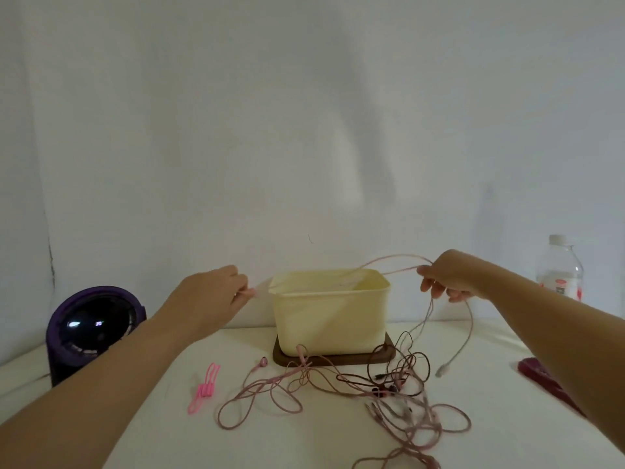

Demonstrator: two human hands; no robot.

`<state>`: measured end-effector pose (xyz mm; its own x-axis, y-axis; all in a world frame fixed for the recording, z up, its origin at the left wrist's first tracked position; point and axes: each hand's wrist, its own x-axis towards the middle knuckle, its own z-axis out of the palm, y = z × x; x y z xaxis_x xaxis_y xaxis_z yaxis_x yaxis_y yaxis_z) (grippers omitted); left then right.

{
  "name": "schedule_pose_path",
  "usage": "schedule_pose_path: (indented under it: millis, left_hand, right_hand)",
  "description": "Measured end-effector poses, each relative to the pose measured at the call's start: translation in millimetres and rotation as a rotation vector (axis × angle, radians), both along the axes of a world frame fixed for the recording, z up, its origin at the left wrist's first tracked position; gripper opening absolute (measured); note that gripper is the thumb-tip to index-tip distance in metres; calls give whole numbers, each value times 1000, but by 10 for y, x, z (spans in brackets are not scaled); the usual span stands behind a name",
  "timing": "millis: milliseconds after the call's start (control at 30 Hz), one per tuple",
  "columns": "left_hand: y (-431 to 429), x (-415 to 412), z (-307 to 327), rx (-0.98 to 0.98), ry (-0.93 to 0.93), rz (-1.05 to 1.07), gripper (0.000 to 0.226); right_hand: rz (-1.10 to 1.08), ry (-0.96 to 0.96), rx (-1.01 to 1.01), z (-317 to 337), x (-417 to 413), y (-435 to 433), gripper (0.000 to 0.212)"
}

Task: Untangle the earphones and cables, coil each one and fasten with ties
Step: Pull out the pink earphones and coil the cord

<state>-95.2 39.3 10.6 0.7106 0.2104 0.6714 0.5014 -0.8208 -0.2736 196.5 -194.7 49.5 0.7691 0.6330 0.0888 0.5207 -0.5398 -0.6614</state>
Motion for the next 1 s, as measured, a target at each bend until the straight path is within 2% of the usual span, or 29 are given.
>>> schedule_pose_path:
  millis: [100, 200, 333, 467, 533, 633, 767, 867, 1000]
  left_hand:
    - [29, 3, -83, 91, 92, 5, 48]
    - [-32, 56, -160, 71, 114, -10, 43]
    - [-210, 176, -219, -247, 261, 81, 35]
    - [-308, 266, -331, -626, 354, 12, 22]
    - [-371, 287, -402, -689, 388, 6, 18]
    - [-393, 296, -502, -777, 417, 79, 47]
    - [-375, 303, -681, -779, 588, 240, 71]
    - [-436, 340, -805, -770, 628, 259, 67]
    - [-436, 454, -971, -795, 545, 183, 46]
  right_hand:
    - [-8, 95, 224, 77, -50, -14, 42]
    - [44, 131, 405, 138, -148, 3, 43]
    - [145, 85, 613, 214, -341, 56, 41]
    - [333, 41, 757, 325, -603, 85, 39]
    - [419, 24, 750, 361, -733, 102, 38]
    - [494, -9, 699, 355, -899, 159, 37]
    - [527, -66, 627, 225, -1044, 236, 38]
    - [569, -61, 577, 69, -1130, 274, 38]
    - [619, -11, 548, -214, -1162, 322, 37]
